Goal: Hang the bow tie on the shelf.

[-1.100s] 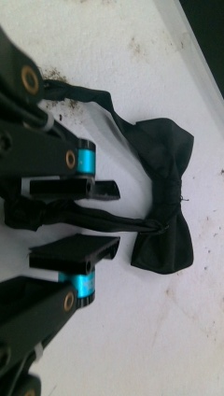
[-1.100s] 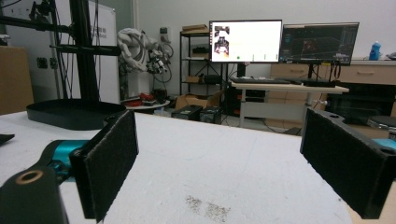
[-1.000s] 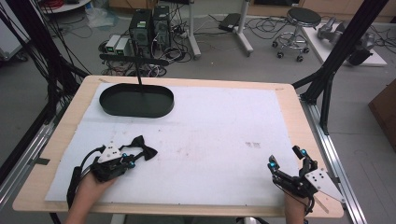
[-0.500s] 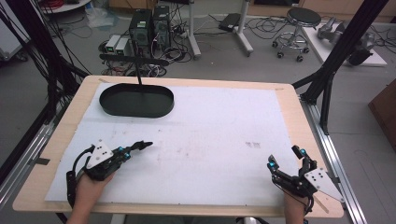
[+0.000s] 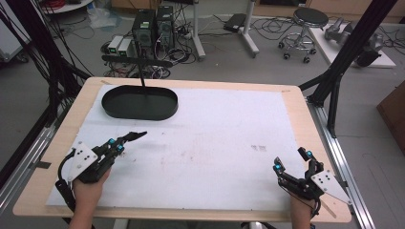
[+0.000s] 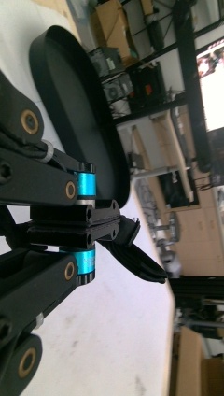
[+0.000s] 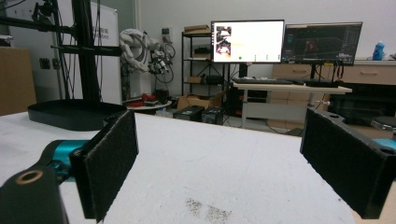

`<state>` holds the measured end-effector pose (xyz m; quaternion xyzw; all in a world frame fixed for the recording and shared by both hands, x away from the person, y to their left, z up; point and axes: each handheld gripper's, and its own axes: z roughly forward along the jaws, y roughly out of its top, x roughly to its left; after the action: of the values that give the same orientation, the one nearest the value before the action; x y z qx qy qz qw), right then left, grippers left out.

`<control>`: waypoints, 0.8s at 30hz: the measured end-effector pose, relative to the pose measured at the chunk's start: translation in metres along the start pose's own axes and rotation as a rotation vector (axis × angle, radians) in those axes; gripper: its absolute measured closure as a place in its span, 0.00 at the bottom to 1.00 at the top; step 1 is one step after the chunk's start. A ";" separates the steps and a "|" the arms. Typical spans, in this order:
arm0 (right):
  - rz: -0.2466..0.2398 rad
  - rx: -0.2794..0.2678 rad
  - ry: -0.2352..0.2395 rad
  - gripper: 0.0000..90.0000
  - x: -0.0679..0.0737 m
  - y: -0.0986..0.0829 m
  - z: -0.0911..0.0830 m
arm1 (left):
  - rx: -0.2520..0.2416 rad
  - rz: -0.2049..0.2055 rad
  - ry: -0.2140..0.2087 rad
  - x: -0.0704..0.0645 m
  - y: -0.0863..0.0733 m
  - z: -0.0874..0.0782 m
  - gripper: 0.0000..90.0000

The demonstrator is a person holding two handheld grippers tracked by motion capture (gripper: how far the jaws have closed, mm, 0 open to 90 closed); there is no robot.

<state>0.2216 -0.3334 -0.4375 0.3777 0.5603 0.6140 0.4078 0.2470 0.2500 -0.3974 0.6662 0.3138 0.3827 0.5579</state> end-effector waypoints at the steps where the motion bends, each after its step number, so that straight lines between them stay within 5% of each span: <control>1: 0.000 0.000 0.000 0.12 0.000 0.000 0.000 | -0.010 -0.003 0.005 0.001 0.000 0.000 0.98; 10: -0.005 0.002 0.004 0.12 0.000 -0.001 0.001 | -0.127 -0.109 0.055 0.027 0.014 0.009 0.98; 24: -0.014 0.007 -0.003 0.12 0.006 -0.001 0.002 | -0.213 -0.117 0.044 0.056 0.046 0.051 0.98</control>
<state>0.2214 -0.3270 -0.4385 0.3764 0.5646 0.6085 0.4115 0.3191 0.2635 -0.3471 0.5752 0.3220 0.3952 0.6397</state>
